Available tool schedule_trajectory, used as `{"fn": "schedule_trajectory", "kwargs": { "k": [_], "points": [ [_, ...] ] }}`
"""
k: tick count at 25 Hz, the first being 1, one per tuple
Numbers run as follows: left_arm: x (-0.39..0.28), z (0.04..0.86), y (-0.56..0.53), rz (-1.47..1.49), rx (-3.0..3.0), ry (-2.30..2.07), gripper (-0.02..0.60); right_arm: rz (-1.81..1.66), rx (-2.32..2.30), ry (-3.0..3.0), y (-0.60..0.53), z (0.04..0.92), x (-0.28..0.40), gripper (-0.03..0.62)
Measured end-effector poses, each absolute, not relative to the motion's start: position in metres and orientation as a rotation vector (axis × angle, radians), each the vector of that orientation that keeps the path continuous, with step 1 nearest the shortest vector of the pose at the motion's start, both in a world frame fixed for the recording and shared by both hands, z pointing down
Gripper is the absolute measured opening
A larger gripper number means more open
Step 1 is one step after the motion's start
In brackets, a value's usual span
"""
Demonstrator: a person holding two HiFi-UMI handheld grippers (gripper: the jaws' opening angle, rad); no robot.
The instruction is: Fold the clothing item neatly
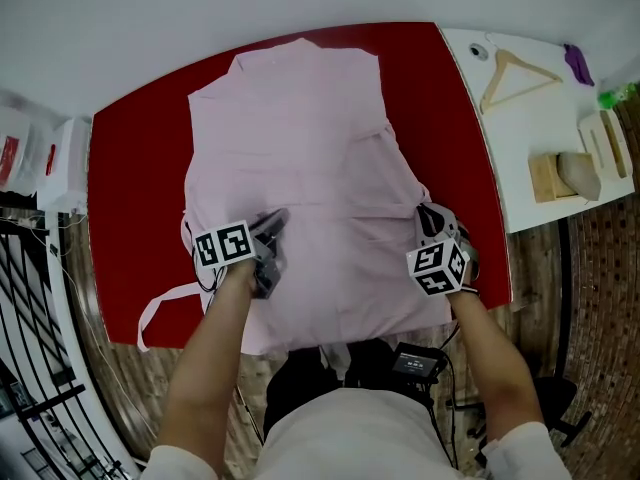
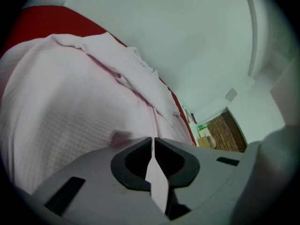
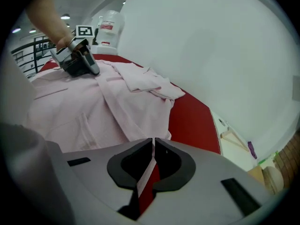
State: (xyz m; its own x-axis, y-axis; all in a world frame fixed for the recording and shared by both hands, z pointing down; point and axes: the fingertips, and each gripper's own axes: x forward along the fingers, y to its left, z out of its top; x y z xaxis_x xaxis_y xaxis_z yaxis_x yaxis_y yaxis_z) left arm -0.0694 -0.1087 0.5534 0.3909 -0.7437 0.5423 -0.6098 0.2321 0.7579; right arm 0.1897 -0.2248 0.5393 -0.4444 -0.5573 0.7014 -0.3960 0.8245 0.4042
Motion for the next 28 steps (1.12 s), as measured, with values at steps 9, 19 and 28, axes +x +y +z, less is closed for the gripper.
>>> {"fn": "schedule_trajectory", "kwargs": {
  "k": [9,19,28],
  "points": [
    [-0.083,0.562,-0.108,-0.101,1.379,-1.313,0.023,-0.086,0.723,-2.09,-0.26,0.549,0.185,0.023],
    [-0.103,0.565,-0.1,0.018,1.352,-1.376,0.023,-0.164,0.629,-2.19,-0.257,0.532,0.151,0.025],
    [-0.112,0.536,-0.101,0.041,1.504,-1.41,0.056,-0.328,0.388,-2.244,-0.197,0.53,0.135,0.025]
  ]
}}
